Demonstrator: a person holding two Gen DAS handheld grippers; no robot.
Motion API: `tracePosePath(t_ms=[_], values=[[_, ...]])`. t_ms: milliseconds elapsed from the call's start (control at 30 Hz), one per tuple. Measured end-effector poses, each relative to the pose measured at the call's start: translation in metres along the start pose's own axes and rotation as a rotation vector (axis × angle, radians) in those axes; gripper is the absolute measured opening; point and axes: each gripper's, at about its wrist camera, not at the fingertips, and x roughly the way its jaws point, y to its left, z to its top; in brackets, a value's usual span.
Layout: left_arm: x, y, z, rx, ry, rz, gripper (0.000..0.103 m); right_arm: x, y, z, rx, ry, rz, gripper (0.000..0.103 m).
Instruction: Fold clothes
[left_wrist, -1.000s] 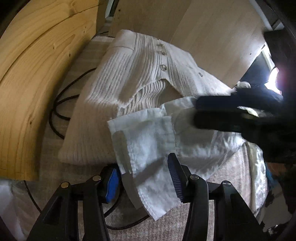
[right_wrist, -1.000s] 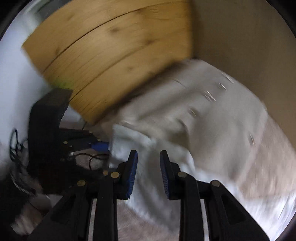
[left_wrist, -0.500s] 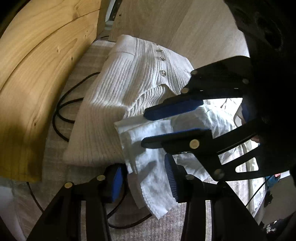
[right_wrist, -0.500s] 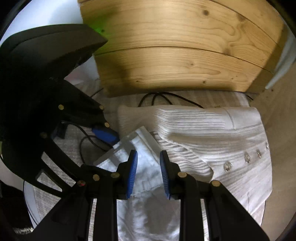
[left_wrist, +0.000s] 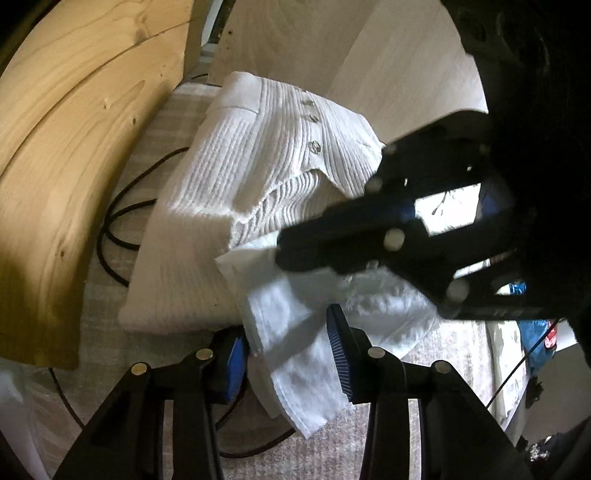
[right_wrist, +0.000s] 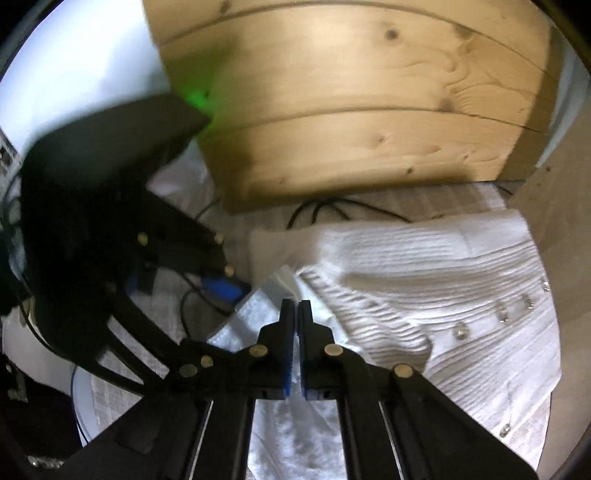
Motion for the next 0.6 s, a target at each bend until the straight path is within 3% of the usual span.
tracePosePath(t_ms=[133,200,333,367,433,467,500,600], values=[[0.002,-0.002,0.000,-0.011,-0.006,-0.003,0.036,-0.002,-0.004,0.002,0.032,-0.025,-0.008,0.002],[0.000,-0.006,-0.001,0.003,-0.030,0.011,0.013,0.005,-0.005,0.004,0.041,-0.004,-0.034,0.004],[-0.009,-0.017,-0.004,0.023,-0.040,-0.001,0.007,-0.046,-0.030,-0.003,0.209,-0.104,0.004,0.005],[-0.015,-0.022,-0.005,0.026,-0.047,-0.006,0.006,-0.076,-0.039,-0.013,0.266,-0.166,-0.015,0.007],[-0.028,-0.026,-0.004,0.030,-0.063,-0.019,0.006,-0.135,-0.055,-0.053,0.388,-0.246,-0.108,0.023],[-0.037,-0.015,0.002,0.027,-0.074,-0.029,0.006,-0.162,-0.061,-0.076,0.441,-0.274,-0.158,0.024],[-0.043,-0.016,0.006,0.025,-0.082,-0.036,0.006,-0.184,-0.065,-0.098,0.489,-0.285,-0.204,0.024],[-0.078,-0.024,0.007,0.043,-0.108,-0.070,0.006,-0.213,-0.069,-0.170,0.607,-0.208,-0.311,0.024]])
